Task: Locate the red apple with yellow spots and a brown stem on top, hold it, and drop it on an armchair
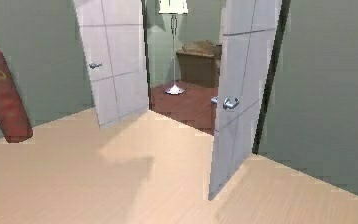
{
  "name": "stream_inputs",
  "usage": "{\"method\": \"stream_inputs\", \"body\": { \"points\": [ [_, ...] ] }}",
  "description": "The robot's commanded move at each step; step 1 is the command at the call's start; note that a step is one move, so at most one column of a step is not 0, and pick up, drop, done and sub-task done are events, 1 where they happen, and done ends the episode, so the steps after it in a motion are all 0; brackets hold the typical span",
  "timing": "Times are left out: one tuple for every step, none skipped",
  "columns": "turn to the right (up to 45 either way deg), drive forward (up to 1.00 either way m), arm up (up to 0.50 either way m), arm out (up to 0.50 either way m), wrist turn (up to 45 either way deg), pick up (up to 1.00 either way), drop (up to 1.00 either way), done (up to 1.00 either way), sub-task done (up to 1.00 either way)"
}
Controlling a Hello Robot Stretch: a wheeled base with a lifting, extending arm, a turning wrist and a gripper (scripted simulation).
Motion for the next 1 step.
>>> {"method": "stream_inputs", "body": {
  "points": [
    [-3.0,0.0,0.0,0.0,0.0,0.0,0.0,0.0,0.0]
  ]
}}
